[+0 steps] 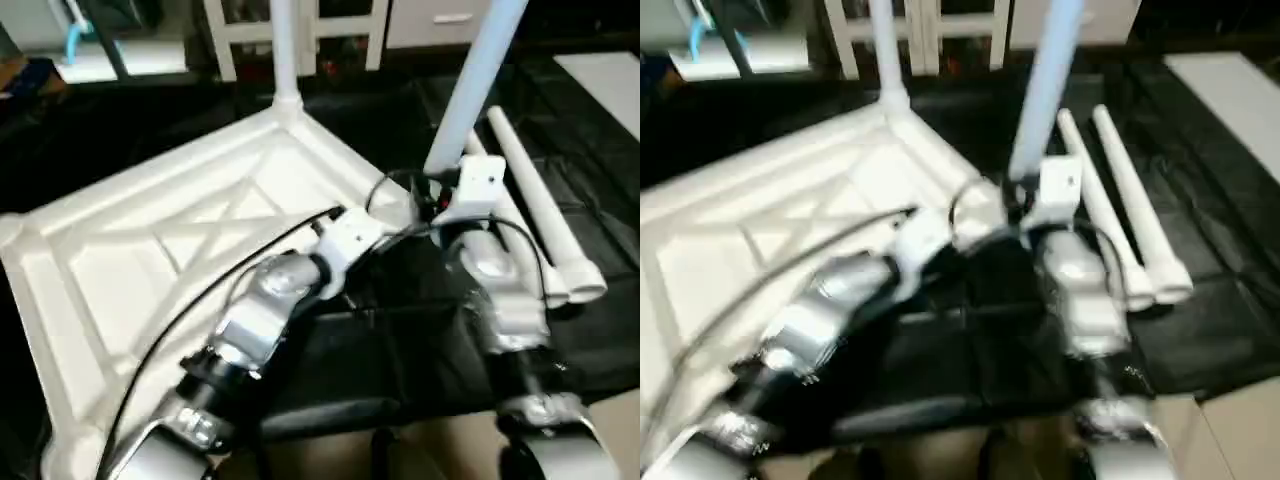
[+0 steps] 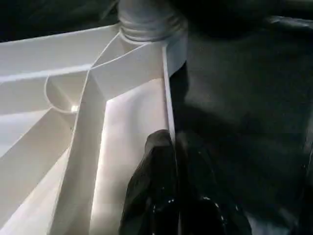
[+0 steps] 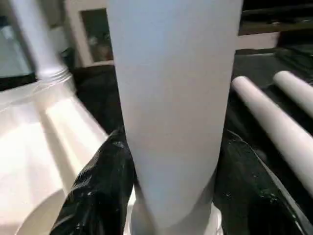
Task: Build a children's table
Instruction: Rotate leg to tighten
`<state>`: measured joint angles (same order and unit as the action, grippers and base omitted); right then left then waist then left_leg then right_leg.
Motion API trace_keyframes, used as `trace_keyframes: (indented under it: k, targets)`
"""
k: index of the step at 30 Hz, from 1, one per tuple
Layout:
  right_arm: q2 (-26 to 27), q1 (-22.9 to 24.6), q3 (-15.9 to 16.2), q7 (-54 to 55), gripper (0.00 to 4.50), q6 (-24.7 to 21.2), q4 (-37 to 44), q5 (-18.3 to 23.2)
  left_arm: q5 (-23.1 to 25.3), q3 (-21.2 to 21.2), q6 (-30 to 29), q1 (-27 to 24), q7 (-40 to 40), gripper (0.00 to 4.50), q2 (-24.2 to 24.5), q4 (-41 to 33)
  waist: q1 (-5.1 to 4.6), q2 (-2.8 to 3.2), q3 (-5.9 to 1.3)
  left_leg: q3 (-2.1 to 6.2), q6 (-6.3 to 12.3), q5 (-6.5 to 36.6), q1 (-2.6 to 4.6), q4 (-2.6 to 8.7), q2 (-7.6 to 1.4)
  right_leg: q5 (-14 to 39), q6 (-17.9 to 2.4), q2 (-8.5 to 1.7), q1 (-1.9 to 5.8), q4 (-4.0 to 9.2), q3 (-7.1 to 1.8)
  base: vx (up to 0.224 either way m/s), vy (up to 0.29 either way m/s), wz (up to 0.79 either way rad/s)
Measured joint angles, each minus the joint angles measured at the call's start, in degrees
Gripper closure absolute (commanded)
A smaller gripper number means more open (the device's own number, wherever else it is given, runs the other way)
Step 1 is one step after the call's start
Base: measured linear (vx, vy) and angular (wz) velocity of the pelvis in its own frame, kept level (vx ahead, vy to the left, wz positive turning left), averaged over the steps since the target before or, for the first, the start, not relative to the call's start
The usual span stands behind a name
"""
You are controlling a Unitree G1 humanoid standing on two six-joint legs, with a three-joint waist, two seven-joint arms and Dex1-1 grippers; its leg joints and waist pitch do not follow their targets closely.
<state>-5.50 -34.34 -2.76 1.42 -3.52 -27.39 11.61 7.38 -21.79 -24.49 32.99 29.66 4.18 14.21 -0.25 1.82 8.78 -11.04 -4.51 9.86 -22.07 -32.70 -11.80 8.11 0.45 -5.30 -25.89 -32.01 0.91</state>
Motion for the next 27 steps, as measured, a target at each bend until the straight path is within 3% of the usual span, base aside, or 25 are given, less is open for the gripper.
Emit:
trace_keyframes:
  k: [4, 7, 8, 12, 16, 22, 27]
  targets:
    - [-0.01, -0.12, -0.18, -4.56, 2.59, 2.69, -1.63, 0.17, 0.97, -1.24, 5.0, -0.09, 1.76, 4.5, 3.83, 0.5, -0.44, -0.26, 0.06, 0.0, 0.0, 0.0, 0.0, 0.03, 0.01, -0.08, 0.01, 0.01, -0.03, 0.03, -0.01, 0.0, 0.0, 0.0]
    - [-2.72, 3.29, 0.53, -13.24, 2.59, 4.05, 1.86, 1.79, -0.09, -0.88, 7.25, -1.9, 5.41, 4.5, 7.19, -2.04, -0.22, -0.24, 0.07, -0.14, 0.0, 0.0, 0.0, 0.11, -0.05, -0.48, -0.08, 0.01, -0.03, -0.05, -0.06, 0.0, 0.0, 0.0]
    - [-3.42, 3.82, 0.65, -15.13, 2.03, 3.93, 2.95, 2.29, -0.45, -0.51, 7.47, -2.25, 6.37, 4.5, 8.19, -2.59, -0.17, -0.21, 0.09, -0.18, 0.0, 0.0, -0.01, 0.11, -0.05, -0.77, -0.17, 0.0, -0.04, -0.05, -0.07, 0.0, 0.0, 0.0]
    - [-11.16, 9.32, 2.18, -29.46, 1.7, 1.11, 11.07, 7.5, -4.23, 0.79, 9.86, -6.03, 13.75, 4.5, 12.83, -7.82, 0.62, 0.22, 0.27, -0.28, 0.02, -0.01, 0.01, 0.44, -0.08, -1.08, -0.24, 0.02, -0.09, -0.15, -0.09, 0.064, -0.007, 0.04]
    - [-21.03, 14.55, 2.22, -43.01, 1.42, -4.69, 20.41, 13.37, -8.79, 1.56, 10.15, -9.49, 20.08, 4.5, 16.97, -13.3, 2.31, 0.95, 0.65, -0.42, 0.57, -0.01, -0.19, 0.59, -0.11, -0.58, -0.29, -0.01, -0.21, -0.12, -0.02, 0.069, 0.005, 0.02]
    - [-28.19, 18.57, 2.19, -52.01, 0.87, -9.78, 27.47, 16.34, -12.09, 1.58, 9.37, -12.96, 24.76, 4.5, 19.8, -17.93, 2.64, 1.19, 0.79, -0.47, 1.01, 0.25, -0.22, 0.54, -0.11, -0.29, -0.68, -0.09, -0.24, -0.14, -0.06, 0.011, 0.002, 0.0]
    - [-29.53, 18.8, 2.19, -53.81, 0.87, -11.58, 27.89, 17.55, -12.53, 1.57, 8.81, -13.52, 25.14, 4.5, 19.94, -18.36, 2.34, 1.23, 0.86, -0.5, 0.96, 0.21, -0.1, 0.21, -0.12, -0.3, -0.68, -0.11, -0.15, -0.33, -0.19, 0.0, 0.0, 0.0]
